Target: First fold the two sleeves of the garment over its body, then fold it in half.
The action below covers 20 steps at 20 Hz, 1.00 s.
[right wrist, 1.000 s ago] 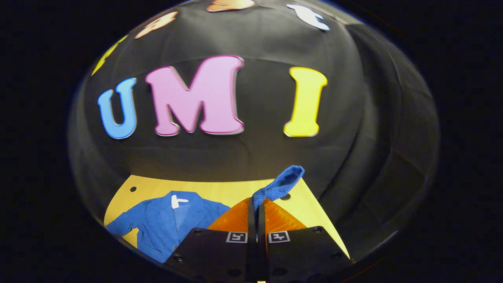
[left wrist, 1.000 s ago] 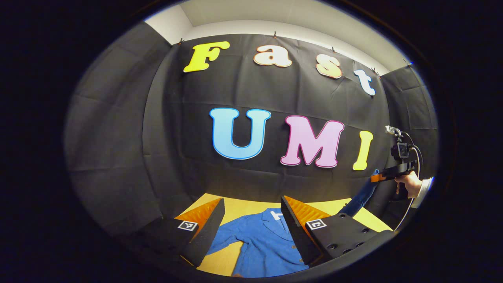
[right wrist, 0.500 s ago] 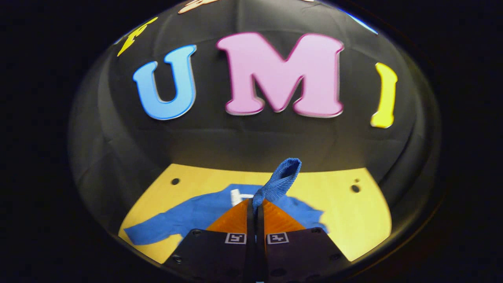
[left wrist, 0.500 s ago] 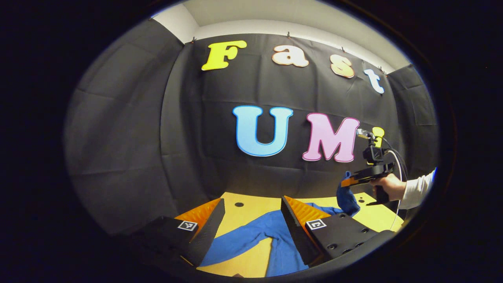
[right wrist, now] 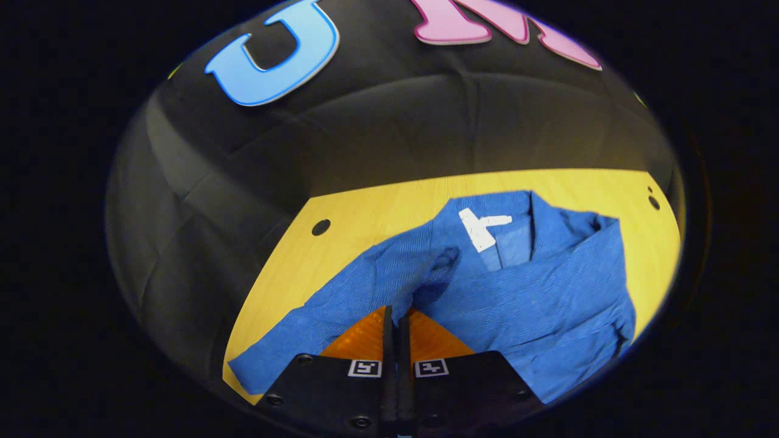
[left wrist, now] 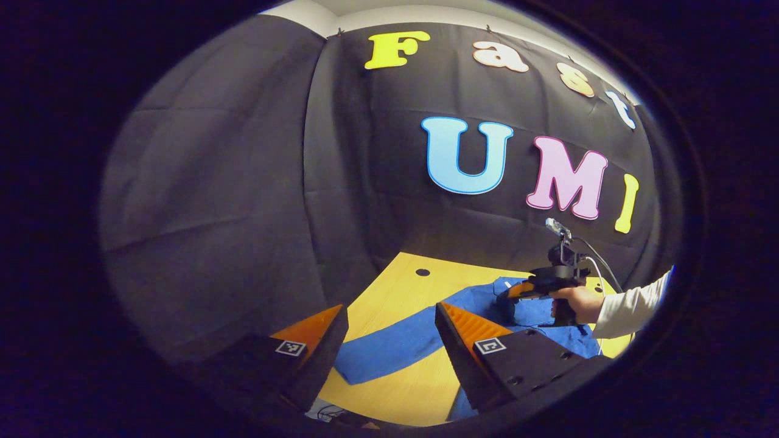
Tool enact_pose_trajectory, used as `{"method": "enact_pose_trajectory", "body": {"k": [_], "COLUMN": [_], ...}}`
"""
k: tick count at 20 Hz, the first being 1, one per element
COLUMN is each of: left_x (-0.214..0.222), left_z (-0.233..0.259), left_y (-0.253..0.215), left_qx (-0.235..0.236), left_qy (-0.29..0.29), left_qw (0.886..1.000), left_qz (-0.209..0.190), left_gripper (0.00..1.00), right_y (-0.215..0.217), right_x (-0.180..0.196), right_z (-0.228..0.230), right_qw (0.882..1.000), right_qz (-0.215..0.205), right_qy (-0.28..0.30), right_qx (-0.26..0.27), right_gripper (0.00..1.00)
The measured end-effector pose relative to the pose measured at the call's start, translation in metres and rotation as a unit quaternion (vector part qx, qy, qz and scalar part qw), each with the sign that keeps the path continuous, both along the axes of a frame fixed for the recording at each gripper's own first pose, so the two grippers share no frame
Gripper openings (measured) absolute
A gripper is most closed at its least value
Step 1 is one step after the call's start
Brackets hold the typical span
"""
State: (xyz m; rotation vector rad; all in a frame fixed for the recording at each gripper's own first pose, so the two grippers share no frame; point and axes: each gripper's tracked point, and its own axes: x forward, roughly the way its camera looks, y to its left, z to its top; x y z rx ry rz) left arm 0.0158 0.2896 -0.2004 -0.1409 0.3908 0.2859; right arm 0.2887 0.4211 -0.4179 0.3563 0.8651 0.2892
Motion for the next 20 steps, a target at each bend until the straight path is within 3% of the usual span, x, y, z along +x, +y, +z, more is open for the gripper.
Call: {"method": "enact_pose_trajectory", "body": {"k": [1,2,4,6,8,9,10,13,17,20], "left_x": [0.0,0.0,-0.003,0.002,0.005,0.006,0.01,0.017,0.032,0.034], "left_z": [0.002,0.001,-0.008,-0.01,-0.019,-0.026,-0.031,-0.059,-0.107,-0.162], "left_y": [-0.001,-0.002,-0.003,-0.009,-0.014,-0.015,-0.017,-0.012,0.011,0.033], "left_qx": [-0.002,0.0,0.004,0.001,-0.007,-0.012,-0.017,-0.032,-0.066,-0.1], "left_qy": [0.0,0.004,0.012,0.011,0.018,0.024,0.028,0.046,0.089,0.177], "left_qw": [1.0,1.0,1.0,1.0,1.0,1.0,0.999,0.998,0.994,0.978], "left_qz": [0.003,0.005,0.009,0.006,0.007,0.008,0.008,0.012,0.009,0.038], "left_gripper": [0.83,0.83,0.82,0.83,0.83,0.83,0.83,0.83,0.82,0.85], "right_y": [0.012,0.024,0.039,0.039,0.031,0.028,0.023,0.006,-0.031,-0.071], "right_x": [0.005,0.008,0.007,0.013,0.013,0.014,0.013,0.007,-0.013,-0.034], "right_z": [-0.001,0.001,0.014,0.018,0.027,0.031,0.036,0.064,0.114,0.163], "right_qw": [1.0,0.998,0.993,0.992,0.993,0.993,0.993,0.993,0.987,0.977], "right_qz": [-0.002,0.0,0.001,0.004,0.01,0.014,0.018,0.041,0.091,0.118], "right_qy": [-0.001,0.002,0.019,0.006,-0.008,-0.011,-0.016,-0.055,-0.124,-0.177], "right_qx": [0.023,0.056,0.115,0.126,0.117,0.114,0.111,0.091,0.048,0.023], "right_gripper": [0.07,0.03,0.42,0.85,0.86,0.72,0.87,0.94,0.97,0.97]}}
